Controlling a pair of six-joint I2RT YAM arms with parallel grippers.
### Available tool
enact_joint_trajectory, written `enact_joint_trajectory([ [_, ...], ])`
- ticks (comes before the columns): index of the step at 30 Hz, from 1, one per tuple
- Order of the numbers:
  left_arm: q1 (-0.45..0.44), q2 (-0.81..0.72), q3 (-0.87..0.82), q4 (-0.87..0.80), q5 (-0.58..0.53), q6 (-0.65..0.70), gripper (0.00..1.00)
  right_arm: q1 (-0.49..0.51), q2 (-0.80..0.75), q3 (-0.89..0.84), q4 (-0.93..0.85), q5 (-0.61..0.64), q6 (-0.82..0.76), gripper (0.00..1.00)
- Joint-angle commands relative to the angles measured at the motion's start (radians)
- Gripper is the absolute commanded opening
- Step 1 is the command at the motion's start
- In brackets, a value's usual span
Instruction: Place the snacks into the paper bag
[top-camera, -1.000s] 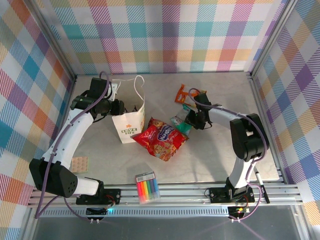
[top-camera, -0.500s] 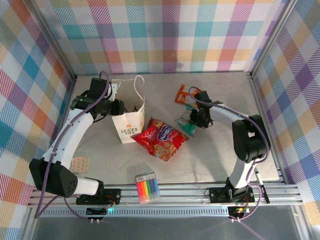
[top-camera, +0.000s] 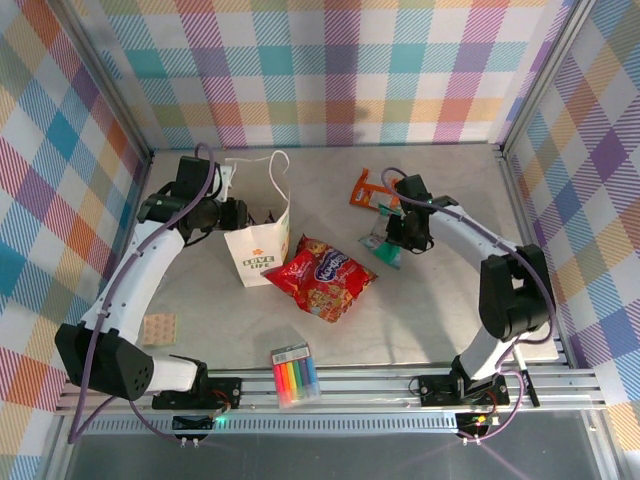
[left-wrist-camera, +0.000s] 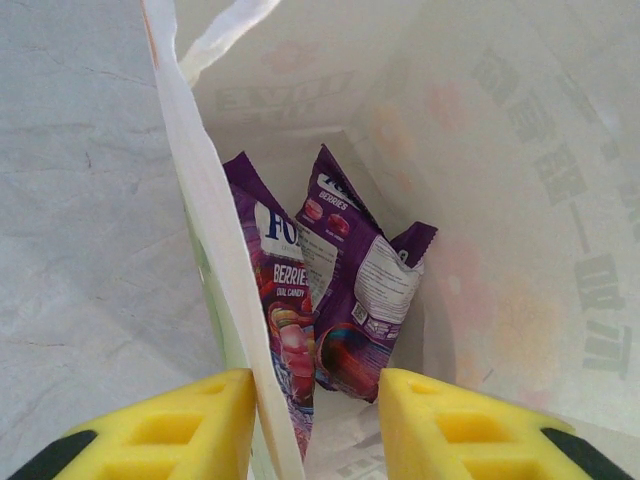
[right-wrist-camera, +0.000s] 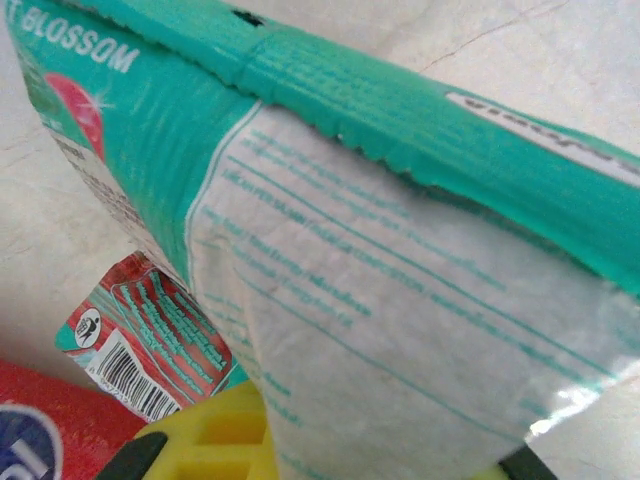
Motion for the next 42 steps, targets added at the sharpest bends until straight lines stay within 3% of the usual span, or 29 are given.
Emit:
enact_joint_trajectory([
  [1, -0.017, -0.038, -0.014, 0.032, 0.004, -0.019, 0.37, -0.002, -0.071, 0.044, -0.036, 0.018, -0.039, 0.16],
  [30, -0.011, -0.067, 0.01, 0.071, -0.033, -0.091, 0.43, 0.018, -0.184, 0.345, -0.206, -0.04, -0.151, 0.16],
  [42, 0.057, -0.118, 0.034, 0.129, -0.006, -0.155, 0.44, 0.066, -0.186, 0.456, -0.233, -0.042, -0.19, 0.16],
])
